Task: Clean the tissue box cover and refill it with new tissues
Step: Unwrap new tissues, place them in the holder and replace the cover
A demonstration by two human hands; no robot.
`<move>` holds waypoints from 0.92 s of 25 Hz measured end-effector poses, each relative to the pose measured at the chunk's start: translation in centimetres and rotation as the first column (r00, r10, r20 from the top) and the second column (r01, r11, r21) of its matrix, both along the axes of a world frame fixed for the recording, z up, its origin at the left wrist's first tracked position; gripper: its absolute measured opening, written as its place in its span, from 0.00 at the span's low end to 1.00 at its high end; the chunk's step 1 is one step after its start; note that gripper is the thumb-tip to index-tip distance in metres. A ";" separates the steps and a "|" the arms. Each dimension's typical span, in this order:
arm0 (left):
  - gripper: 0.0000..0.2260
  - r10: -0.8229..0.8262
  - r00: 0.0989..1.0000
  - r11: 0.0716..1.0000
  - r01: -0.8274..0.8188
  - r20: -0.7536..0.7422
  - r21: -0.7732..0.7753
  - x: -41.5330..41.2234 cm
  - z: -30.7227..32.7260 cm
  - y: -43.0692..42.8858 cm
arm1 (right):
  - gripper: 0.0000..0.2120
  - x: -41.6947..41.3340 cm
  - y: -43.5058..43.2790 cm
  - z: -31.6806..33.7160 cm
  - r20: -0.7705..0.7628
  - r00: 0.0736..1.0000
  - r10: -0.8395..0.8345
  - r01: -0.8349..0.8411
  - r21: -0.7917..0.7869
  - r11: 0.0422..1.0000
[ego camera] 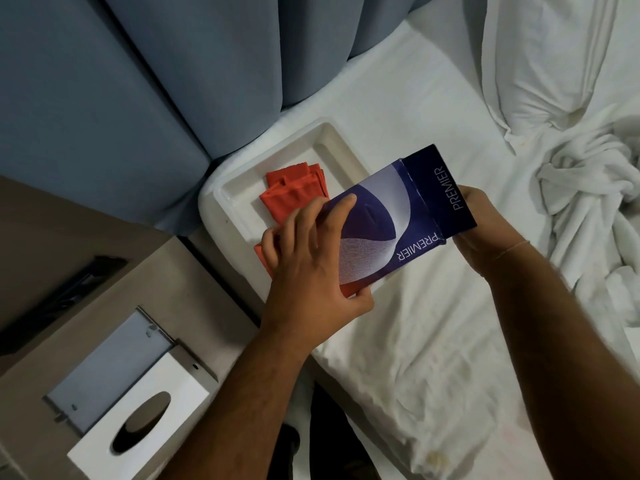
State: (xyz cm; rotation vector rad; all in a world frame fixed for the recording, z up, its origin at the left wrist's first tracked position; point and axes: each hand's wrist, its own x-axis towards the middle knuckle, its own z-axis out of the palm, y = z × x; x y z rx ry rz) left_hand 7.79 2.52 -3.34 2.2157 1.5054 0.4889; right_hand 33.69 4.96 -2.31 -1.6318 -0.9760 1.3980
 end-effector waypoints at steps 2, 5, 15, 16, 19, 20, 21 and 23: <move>0.53 -0.015 1.000 1.000 0.015 0.013 0.002 0.8 -0.1 0.3 | 0.12 1.0 -0.2 0.3 -0.011 1.000 -0.017 0.017 0.009 1.000; 0.53 -0.010 1.000 1.000 0.010 -0.001 -0.027 1.6 -0.4 0.7 | 0.11 1.6 -0.1 1.4 0.052 0.998 -0.044 0.044 0.008 0.999; 0.53 0.053 0.990 0.987 -0.071 -0.128 -0.142 2.0 -4.0 -0.6 | 0.05 1.5 0.6 3.4 0.199 0.931 -0.307 0.294 0.090 0.951; 0.52 0.059 0.989 0.988 -0.077 -0.134 -0.131 1.8 -4.4 -0.8 | 0.05 1.3 0.3 3.5 0.219 0.929 -0.299 0.285 0.095 0.954; 0.48 0.071 0.989 0.991 -0.084 -0.129 -0.102 2.0 -4.9 -1.1 | 0.06 2.1 -0.5 5.0 0.324 0.870 -0.371 0.327 0.182 0.927; 0.47 0.065 0.990 0.991 -0.079 -0.128 -0.107 2.0 -4.8 -1.1 | 0.07 2.5 -0.7 5.9 0.340 0.840 -0.422 0.356 0.242 0.903; 0.47 0.055 0.990 0.991 -0.070 -0.127 -0.118 2.0 -4.7 -1.0 | 0.07 2.8 -0.9 6.9 0.347 0.809 -0.473 0.375 0.314 0.872; 0.47 0.031 0.992 0.988 -0.049 -0.123 -0.148 1.9 -4.3 -0.9 | 0.10 2.8 -1.3 8.8 0.356 0.758 -0.547 0.374 0.449 0.811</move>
